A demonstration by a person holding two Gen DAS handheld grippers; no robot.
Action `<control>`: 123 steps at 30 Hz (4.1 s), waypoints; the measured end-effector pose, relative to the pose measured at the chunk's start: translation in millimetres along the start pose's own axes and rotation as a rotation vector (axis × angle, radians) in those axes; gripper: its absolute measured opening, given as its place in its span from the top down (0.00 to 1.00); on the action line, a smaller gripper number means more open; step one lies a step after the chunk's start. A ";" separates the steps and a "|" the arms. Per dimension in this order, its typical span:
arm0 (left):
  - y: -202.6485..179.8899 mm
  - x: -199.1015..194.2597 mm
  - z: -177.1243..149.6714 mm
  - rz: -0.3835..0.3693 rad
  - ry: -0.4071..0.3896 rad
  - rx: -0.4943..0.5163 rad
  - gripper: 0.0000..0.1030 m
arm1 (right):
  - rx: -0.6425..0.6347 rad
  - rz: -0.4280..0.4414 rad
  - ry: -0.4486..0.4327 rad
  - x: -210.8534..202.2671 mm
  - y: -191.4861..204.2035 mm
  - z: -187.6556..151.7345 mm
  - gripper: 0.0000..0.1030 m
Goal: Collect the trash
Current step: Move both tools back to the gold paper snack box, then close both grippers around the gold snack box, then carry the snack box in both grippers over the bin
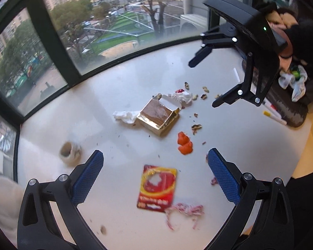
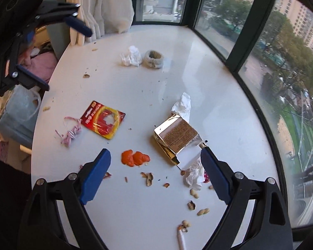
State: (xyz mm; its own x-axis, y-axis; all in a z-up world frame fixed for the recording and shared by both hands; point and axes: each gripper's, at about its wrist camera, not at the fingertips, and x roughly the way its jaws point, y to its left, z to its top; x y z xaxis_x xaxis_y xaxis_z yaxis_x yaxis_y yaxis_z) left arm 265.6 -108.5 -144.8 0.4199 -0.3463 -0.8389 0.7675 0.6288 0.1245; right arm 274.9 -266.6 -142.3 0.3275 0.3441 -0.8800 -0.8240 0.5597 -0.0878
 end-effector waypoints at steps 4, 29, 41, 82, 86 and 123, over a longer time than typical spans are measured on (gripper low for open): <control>-1.6 45.7 17.7 -0.024 0.047 0.106 0.06 | -0.088 0.072 0.048 31.1 -20.7 -2.1 0.18; 17.5 217.8 46.3 -0.210 0.069 0.416 0.06 | -0.504 0.288 0.125 154.4 -66.2 -1.3 0.15; 28.9 225.1 57.2 -0.277 0.051 0.376 0.06 | -0.515 0.307 0.133 160.1 -77.0 8.2 0.15; 17.8 98.8 31.3 -0.254 -0.007 0.307 0.16 | -0.530 0.316 0.127 54.5 -35.1 54.7 0.21; 8.7 61.6 19.3 -0.216 -0.015 0.289 0.16 | -0.564 0.314 0.112 36.7 -2.6 63.9 0.21; -52.9 -241.3 -278.4 0.068 0.020 -0.081 0.17 | -0.995 0.488 0.003 -13.6 377.9 161.5 0.29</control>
State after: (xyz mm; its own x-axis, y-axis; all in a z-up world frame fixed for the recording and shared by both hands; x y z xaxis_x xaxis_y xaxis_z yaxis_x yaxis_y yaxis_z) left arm -11.2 135.7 -96.4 0.4591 -0.2872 -0.8407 0.6957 0.7047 0.1392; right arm 33.7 61.9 -88.2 -0.1332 0.3603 -0.9233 -0.8682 -0.4917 -0.0666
